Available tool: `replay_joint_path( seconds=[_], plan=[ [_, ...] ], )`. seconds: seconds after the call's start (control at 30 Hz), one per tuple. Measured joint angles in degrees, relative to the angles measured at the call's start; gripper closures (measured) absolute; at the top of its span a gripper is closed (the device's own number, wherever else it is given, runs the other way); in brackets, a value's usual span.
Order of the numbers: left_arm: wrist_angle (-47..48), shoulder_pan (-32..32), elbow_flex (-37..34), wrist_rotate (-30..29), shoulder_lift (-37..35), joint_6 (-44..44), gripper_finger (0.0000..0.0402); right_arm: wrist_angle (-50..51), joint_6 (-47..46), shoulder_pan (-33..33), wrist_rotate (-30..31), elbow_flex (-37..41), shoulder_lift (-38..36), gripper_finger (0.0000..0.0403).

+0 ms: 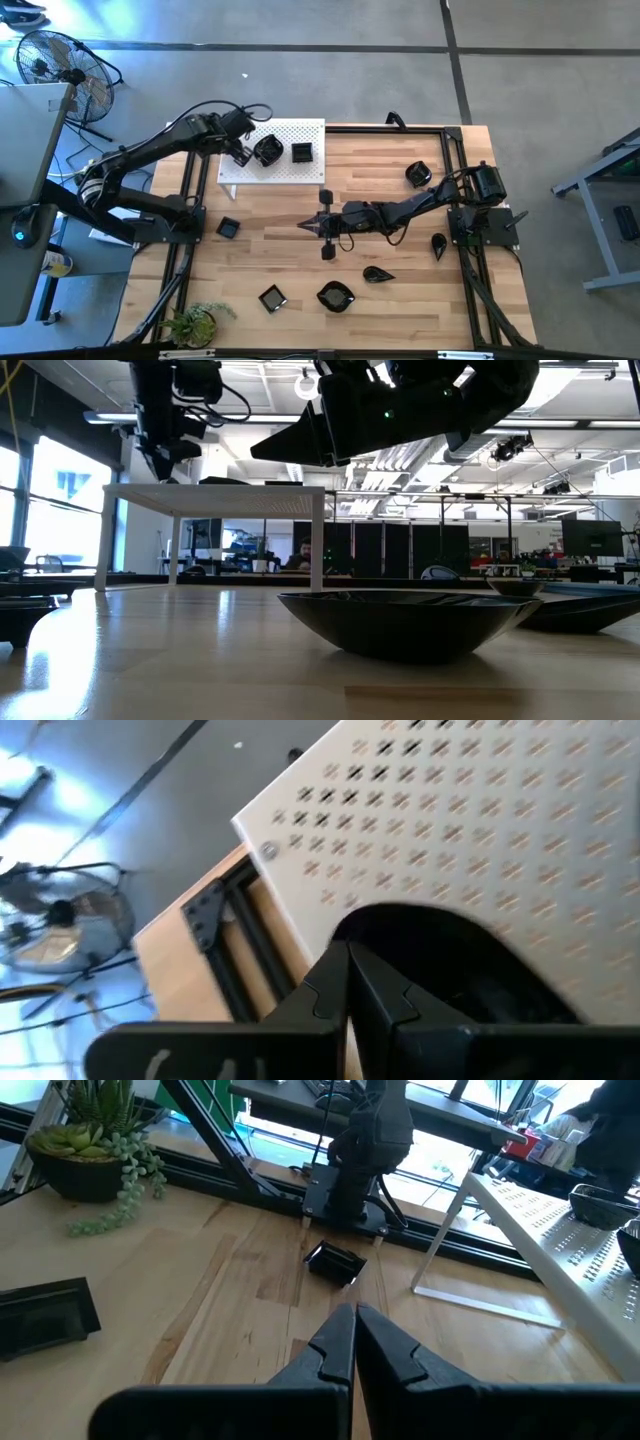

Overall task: Pick & Place Mini shaped plates
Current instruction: Stack the drop-shaped plate on top of the drop-shaped plate on the shelf

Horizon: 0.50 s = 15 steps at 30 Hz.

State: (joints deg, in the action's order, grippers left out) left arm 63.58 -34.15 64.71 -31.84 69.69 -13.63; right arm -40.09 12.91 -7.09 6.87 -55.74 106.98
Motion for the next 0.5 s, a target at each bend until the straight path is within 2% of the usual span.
replay_joint_path(
  seconds=[0.23,0.4,0.5],
  plan=[
    [-2.01,0.02,0.65,3.27,0.00,2.47,0.0401,0.01,0.02,0.00,0.00,-0.01,0.00,0.0401],
    [1.53,-0.10,2.93,0.97,-0.76,1.41,0.0401,0.02,0.02,-0.01,0.00,0.00,0.00,0.0401],
    [5.04,-2.34,3.02,0.52,-0.72,0.88,0.0401,0.01,0.02,0.00,0.00,0.02,0.00,0.0401]
  ],
)
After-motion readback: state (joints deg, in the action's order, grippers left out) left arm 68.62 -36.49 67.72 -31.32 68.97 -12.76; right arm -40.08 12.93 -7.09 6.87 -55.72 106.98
